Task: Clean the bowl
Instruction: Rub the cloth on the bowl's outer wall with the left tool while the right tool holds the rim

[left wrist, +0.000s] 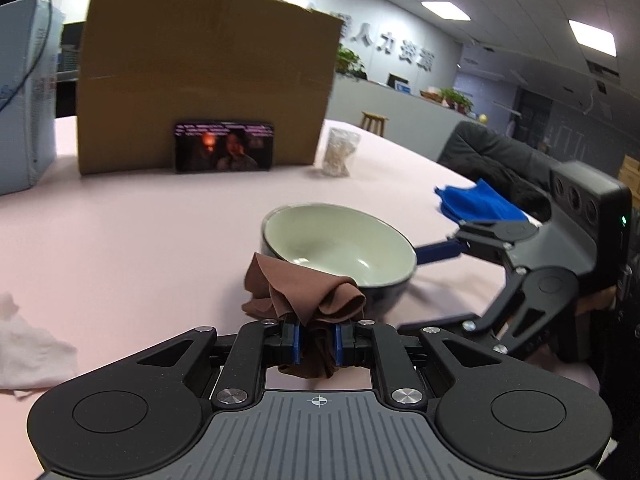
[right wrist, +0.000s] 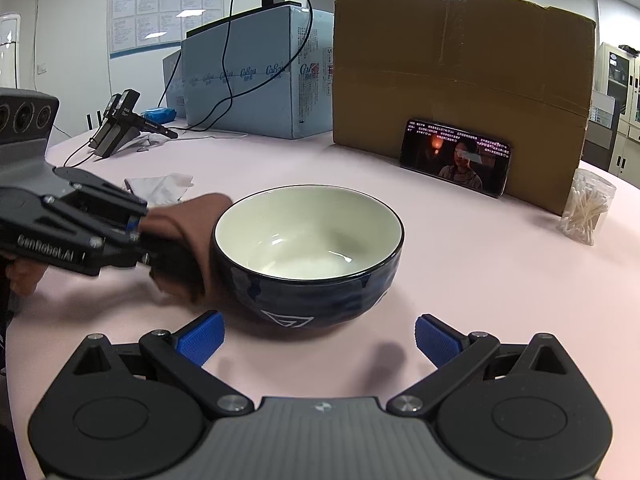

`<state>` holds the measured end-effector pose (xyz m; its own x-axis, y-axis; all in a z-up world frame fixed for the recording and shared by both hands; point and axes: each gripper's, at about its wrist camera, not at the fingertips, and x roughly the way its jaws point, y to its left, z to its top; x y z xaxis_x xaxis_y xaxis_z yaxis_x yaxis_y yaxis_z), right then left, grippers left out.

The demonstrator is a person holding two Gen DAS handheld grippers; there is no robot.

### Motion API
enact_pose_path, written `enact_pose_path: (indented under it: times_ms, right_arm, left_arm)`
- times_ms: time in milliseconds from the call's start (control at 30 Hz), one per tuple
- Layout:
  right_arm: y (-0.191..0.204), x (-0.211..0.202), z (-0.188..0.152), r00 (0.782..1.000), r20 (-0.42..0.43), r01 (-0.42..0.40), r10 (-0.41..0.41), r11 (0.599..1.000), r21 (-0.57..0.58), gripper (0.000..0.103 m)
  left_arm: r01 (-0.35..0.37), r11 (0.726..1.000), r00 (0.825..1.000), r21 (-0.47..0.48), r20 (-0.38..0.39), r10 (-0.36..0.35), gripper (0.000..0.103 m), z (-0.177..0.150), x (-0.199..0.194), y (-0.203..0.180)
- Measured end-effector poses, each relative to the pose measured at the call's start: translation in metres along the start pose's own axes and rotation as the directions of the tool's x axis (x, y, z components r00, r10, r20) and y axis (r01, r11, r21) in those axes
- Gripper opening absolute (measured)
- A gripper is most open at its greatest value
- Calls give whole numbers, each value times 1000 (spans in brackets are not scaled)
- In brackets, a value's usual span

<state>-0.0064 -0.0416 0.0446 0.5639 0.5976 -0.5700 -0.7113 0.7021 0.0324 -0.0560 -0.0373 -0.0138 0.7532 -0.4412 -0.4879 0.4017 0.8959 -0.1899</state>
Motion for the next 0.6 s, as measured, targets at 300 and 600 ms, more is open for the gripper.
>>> enact_pose_path:
  times_ms: [300,600]
  right_arm:
    - [-1,1,-1,1000,-8,-3,3,1000,-1,103]
    - [0,0,-1,1000,-12,-5,5,1000,-7,103]
  left_arm:
    - [119,993,991,-21,-55,-120,14,-6,12,-10]
    - [81,996,996,-23,-24,-82,14,-3,8,-9]
